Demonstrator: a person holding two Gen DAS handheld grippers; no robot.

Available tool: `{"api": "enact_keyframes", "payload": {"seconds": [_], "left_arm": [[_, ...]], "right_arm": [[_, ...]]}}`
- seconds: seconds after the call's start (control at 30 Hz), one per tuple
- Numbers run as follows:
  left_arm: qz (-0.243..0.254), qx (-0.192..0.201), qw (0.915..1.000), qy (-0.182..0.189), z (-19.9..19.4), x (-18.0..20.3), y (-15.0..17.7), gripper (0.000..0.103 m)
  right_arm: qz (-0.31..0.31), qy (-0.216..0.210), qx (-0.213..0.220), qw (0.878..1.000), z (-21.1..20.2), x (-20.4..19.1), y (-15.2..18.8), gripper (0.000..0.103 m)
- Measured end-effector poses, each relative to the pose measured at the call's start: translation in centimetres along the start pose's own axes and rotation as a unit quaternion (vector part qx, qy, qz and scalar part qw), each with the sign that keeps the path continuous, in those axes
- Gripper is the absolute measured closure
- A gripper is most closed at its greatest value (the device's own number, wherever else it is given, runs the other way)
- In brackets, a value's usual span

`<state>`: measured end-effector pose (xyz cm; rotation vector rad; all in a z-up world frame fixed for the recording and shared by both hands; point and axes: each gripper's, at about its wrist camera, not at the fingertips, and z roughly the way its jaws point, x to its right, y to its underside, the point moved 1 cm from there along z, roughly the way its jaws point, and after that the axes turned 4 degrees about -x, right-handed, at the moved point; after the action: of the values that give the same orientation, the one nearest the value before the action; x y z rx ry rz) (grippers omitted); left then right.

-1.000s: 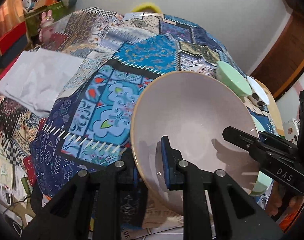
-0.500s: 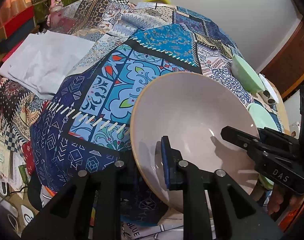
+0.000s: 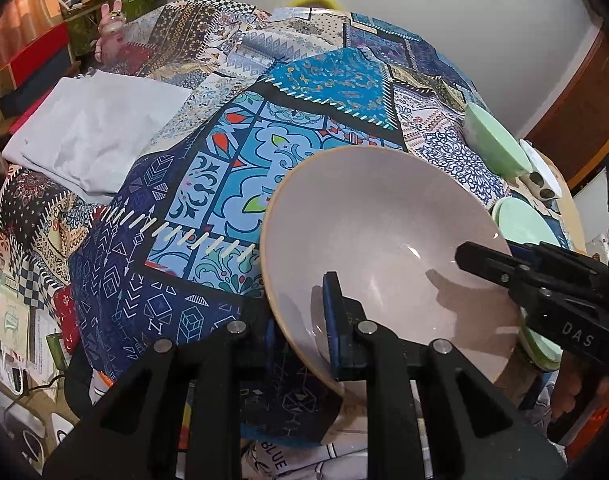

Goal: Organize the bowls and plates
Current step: 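Carry the pinkish-beige bowl with the left gripper toward the right gripper, then open the left gripper to set the bowl onto the right gripper's stack, then grasp the rim of the mint green bowl with the left gripper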

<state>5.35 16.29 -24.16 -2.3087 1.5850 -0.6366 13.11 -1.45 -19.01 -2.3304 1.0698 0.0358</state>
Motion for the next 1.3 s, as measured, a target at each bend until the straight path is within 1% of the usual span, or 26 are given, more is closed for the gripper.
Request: {"api": "enact_keyframes", "payload": {"seconds": [0.13,0.2,0.3,0.33,0.4,0.47,0.57,0.67,0.7,0.77,0.9,0.93,0.97,1.07,1.23,1.3], "left_arm": [[0.007,0.006,0.9998,-0.019,-1.0,0.5,-0.2,0.083],[0.01,0.009,0.9996,-0.023,-1.7,0.8,-0.4,0.074],[0.014,0.013,0.9992,-0.035,-2.7,1.2,-0.8,0.067],[0.015,0.015,0.9991,-0.037,-3.1,1.3,-1.0,0.066],[0.011,0.024,0.9989,-0.04,-4.1,1.5,-1.6,0.06],[0.012,0.036,0.9983,-0.043,-5.0,1.9,-2.3,0.052],[0.028,0.054,0.9968,-0.052,-6.2,3.3,-3.3,0.047],[0.051,0.065,0.9955,-0.045,-6.7,5.6,-4.6,0.04],[0.057,0.067,0.9953,-0.039,-6.7,6.4,-5.0,0.037],[0.068,0.066,0.9952,-0.027,-6.5,7.8,-6.0,0.035],[0.081,0.063,0.9946,-0.01,-5.7,10.9,-8.0,0.031],[0.085,0.064,0.9943,-0.008,-5.3,11.8,-8.6,0.031],[0.088,0.066,0.9939,-0.007,-5.0,12.4,-9.2,0.029],[0.095,0.068,0.9932,-0.002,-4.0,14.4,-10.8,0.024],[0.117,0.062,0.9912,0.008,-2.0,17.2,-12.9,0.021],[0.125,0.065,0.99,0.004,-1.1,18.3,-13.6,0.021]], "right_arm": [[0.003,0.001,0.014,1.0,-1.2,0.7,0.2,0.074],[0.009,-0.001,0.022,1.0,-2.1,1.4,0.2,0.074],[0.015,-0.002,0.037,0.999,-3.3,2.3,0.1,0.073],[0.017,-0.002,0.042,0.999,-3.8,2.6,0.1,0.072],[0.022,-0.002,0.054,0.998,-4.8,3.4,0.0,0.07],[0.024,0.004,0.067,0.997,-5.9,4.3,0.0,0.068],[0.03,0.017,0.084,0.996,-7.2,6.0,0.0,0.066],[0.038,0.034,0.096,0.994,-8.3,7.7,-0.2,0.065],[0.04,0.038,0.099,0.994,-8.6,8.2,-0.2,0.065],[0.047,0.047,0.105,0.992,-9.2,9.4,-0.3,0.065],[0.063,0.067,0.119,0.989,-10.6,11.9,-0.5,0.065],[0.067,0.072,0.123,0.987,-11.0,12.5,-0.5,0.062],[0.073,0.075,0.127,0.986,-11.3,13.1,-0.6,0.059],[0.092,0.085,0.139,0.982,-12.0,14.9,-0.9,0.054],[0.108,0.105,0.145,0.978,-12.0,17.5,-1.4,0.052],[0.114,0.111,0.145,0.977,-11.5,18.3,-1.4,0.052]]}}
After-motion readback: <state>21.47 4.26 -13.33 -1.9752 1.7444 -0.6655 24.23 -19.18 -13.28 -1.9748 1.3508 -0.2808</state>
